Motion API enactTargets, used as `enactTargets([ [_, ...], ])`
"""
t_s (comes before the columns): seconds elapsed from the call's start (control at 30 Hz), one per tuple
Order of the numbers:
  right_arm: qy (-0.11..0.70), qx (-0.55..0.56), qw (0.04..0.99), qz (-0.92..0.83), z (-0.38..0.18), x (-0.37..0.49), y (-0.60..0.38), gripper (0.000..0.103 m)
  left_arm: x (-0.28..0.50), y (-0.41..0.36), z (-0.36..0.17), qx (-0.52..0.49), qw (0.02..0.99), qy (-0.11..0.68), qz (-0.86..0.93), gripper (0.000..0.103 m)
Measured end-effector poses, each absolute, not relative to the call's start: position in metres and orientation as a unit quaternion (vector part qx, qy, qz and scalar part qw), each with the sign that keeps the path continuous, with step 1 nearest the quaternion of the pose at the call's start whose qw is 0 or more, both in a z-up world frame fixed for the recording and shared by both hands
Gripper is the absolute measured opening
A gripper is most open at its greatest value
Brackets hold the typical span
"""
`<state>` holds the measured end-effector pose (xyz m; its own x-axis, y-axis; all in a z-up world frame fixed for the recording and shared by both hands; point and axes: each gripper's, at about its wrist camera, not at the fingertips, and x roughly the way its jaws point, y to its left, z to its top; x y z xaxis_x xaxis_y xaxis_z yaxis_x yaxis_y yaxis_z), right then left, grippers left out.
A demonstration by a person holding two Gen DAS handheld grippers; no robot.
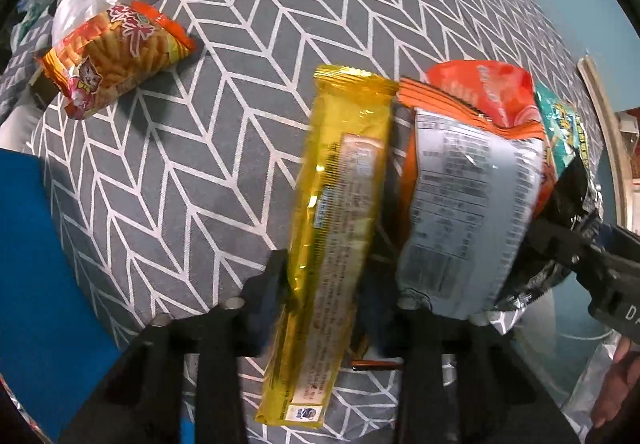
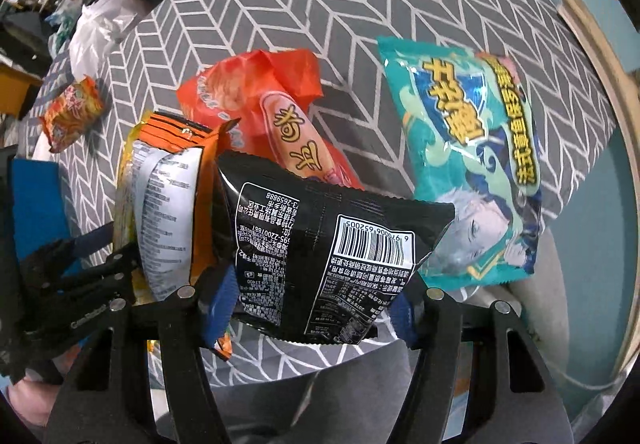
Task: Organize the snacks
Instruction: 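Grasp yellow wafer bar with left tool while right tool grasps black snack bag, then lift both held packets and carry them over the box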
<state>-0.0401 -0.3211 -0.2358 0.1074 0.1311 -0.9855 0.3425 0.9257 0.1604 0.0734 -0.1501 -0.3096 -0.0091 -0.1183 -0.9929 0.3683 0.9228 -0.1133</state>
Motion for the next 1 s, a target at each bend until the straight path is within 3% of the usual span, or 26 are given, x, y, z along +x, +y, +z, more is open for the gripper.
enactTargets([
  [1.0, 0.646, 0.048, 0.761, 0.026, -0.168, -0.024, -0.296, 0.065, 0.048, -0.084, -0.216, 0.013, 0.753, 0.646, -0.123, 0.029],
])
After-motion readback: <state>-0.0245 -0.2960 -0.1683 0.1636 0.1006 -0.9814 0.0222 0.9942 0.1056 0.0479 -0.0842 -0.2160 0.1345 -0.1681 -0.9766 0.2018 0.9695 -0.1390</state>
